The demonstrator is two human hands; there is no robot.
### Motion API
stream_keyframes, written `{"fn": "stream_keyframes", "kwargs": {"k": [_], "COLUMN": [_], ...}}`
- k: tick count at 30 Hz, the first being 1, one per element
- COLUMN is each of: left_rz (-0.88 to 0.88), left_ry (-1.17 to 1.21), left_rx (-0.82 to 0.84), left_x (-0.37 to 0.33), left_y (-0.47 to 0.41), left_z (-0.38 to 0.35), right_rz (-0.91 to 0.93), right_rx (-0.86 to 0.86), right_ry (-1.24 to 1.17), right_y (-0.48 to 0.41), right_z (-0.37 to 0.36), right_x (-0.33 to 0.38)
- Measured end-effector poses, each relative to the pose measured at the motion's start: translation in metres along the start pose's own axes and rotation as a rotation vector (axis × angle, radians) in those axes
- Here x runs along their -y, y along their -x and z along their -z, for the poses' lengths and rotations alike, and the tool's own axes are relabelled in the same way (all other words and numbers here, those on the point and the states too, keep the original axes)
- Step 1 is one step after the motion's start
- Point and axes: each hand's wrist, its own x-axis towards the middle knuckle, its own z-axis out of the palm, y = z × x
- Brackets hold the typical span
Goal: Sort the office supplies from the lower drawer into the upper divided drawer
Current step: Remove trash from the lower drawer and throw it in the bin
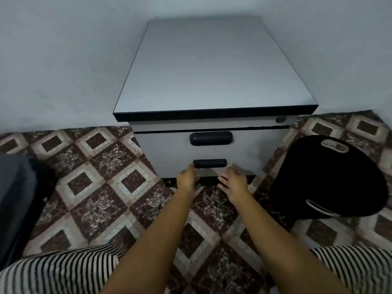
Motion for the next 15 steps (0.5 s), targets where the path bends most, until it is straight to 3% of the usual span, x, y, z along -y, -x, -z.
{"fn": "stream_keyframes", "kwargs": {"k": [5, 15], "left_rz": [0.141, 0.166], "left_ry": [0.337, 0.459], "left_rx": [0.074, 0.121], "left_x": [0.0, 0.009], "left_y": [-0.021, -0.031], "left_z": [-0.011, -0.009], "right_rz": [-0.159, -0.18], "right_rx": [0.096, 0.176], "right_ry": [-0.294, -0.427], "right_y": [-0.022, -0.036], "right_z": [-0.01, -0.015], "right_x": [0.002, -0.006]}}
